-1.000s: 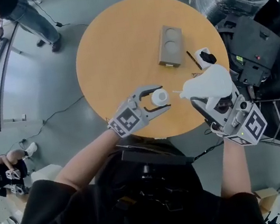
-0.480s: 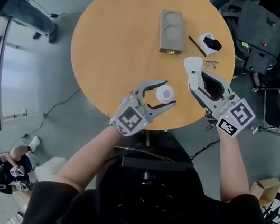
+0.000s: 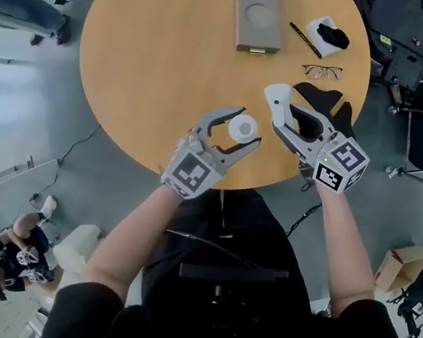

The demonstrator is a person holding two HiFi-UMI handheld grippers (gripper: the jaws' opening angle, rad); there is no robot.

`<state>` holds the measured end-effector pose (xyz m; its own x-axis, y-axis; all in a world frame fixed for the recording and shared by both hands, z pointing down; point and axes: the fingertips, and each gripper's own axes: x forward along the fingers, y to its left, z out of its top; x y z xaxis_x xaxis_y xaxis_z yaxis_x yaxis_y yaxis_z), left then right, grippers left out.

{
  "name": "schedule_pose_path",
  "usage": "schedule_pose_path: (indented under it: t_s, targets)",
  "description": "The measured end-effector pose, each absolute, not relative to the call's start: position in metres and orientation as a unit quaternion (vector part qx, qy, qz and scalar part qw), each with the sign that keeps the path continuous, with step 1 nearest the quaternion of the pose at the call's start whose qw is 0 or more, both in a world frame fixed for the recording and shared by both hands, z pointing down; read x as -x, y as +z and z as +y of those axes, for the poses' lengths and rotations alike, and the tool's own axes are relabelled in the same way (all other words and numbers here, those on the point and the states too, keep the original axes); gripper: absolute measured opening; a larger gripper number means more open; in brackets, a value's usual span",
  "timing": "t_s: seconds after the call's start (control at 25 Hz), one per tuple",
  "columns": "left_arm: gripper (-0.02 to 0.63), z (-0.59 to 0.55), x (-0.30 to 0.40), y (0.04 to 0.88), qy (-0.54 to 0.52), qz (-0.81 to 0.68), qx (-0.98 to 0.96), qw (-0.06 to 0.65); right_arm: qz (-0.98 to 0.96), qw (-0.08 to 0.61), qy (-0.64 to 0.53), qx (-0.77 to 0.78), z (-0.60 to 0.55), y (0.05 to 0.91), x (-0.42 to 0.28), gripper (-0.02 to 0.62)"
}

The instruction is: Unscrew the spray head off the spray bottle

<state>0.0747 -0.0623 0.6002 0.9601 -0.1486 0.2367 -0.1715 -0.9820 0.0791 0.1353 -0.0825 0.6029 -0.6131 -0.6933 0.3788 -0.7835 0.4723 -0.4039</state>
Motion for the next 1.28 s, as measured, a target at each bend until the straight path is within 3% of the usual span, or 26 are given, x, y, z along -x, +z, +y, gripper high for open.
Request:
schedule_pose_path:
  t_s: [0.56, 0.76, 1.28]
  targets:
    - [0.308, -0.076, -0.101, 0.717, 0.14, -0.072, -0.987, 0.037, -0.816, 0.219, 0.298, -0.444, -0.088, 0.762, -0.148, 0.227]
    - [0.308, -0.078, -0.105, 0.737, 0.147, -0.074, -0.985, 0.055, -0.804, 0.285, 0.273, -0.446, -0.081, 0.785, -0.153, 0.228]
    - [0.31, -0.079, -0.094, 0.76, 0.161, -0.083, -0.982, 0.06, -0.8, 0.344, 0.242, -0.427, -0.083, 0.795, -0.142, 0.228]
